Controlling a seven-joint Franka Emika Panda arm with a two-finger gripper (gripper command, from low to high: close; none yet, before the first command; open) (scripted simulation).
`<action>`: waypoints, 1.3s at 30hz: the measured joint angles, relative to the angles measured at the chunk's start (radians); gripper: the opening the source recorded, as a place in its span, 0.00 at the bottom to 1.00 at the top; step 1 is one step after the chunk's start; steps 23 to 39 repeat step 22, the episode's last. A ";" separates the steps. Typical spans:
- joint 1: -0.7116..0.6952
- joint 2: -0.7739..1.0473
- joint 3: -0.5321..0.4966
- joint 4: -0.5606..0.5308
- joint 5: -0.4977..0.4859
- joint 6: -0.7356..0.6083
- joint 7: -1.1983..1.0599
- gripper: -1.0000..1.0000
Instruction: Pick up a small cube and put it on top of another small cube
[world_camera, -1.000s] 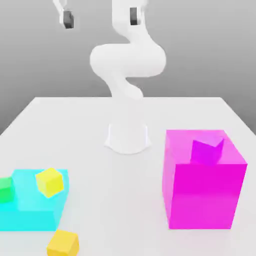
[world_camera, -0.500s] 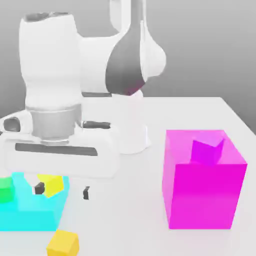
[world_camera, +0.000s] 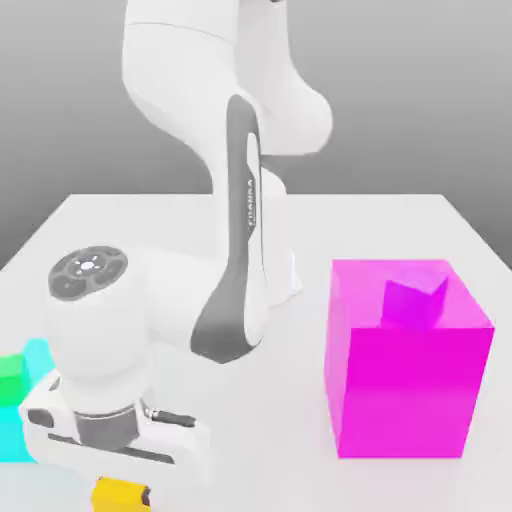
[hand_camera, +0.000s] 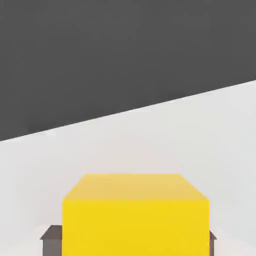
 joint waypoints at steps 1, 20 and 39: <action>0.003 -0.012 -0.004 -0.003 -0.004 -0.009 0.003 0.00; -0.191 -0.355 -0.233 -0.099 -0.085 -0.259 0.179 1.00; -0.191 -0.355 -0.233 -0.099 -0.085 -0.259 0.179 1.00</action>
